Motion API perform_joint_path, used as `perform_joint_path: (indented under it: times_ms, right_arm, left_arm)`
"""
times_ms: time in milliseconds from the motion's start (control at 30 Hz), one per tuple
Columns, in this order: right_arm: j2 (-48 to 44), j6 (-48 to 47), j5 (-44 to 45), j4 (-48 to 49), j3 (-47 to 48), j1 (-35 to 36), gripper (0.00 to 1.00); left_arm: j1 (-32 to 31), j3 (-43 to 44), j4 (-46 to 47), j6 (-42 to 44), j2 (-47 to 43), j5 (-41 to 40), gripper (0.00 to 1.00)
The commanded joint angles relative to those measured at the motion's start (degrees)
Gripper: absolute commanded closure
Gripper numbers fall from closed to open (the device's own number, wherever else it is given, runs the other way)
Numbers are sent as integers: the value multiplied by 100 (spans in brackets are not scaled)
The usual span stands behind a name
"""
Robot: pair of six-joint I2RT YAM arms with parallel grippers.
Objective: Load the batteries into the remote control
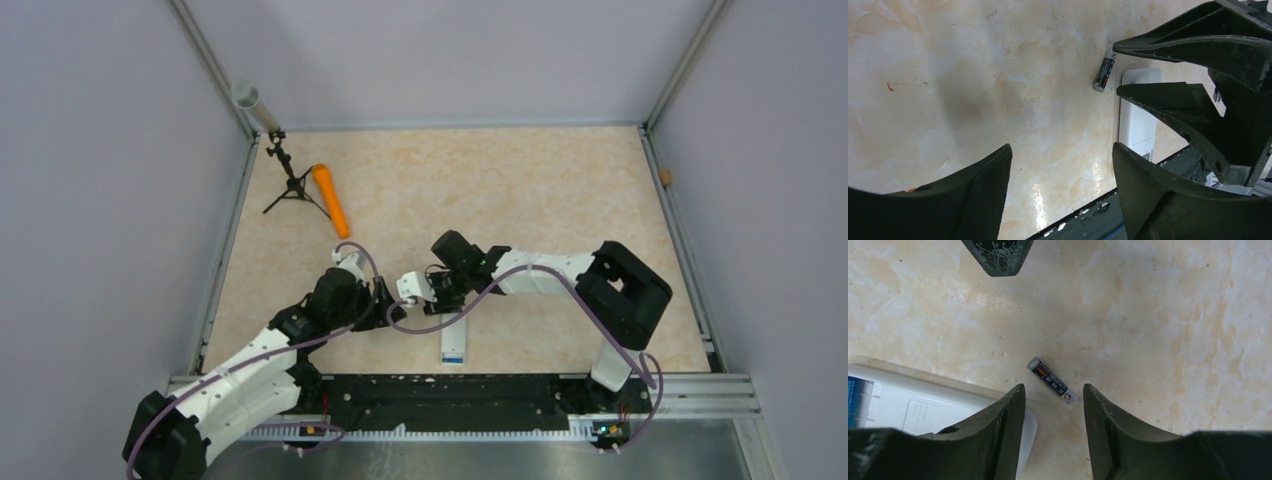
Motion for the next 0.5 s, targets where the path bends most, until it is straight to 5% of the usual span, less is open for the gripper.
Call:
perform_joint_path:
  times_ms: [0, 467]
  right_arm:
    - [163, -242, -335, 1, 354, -70, 54]
    - [578, -28, -26, -786, 695, -179, 62]
  left_arm:
    - [82, -48, 210, 69, -92, 123, 25]
    - [207, -80, 236, 99, -124, 237, 25]
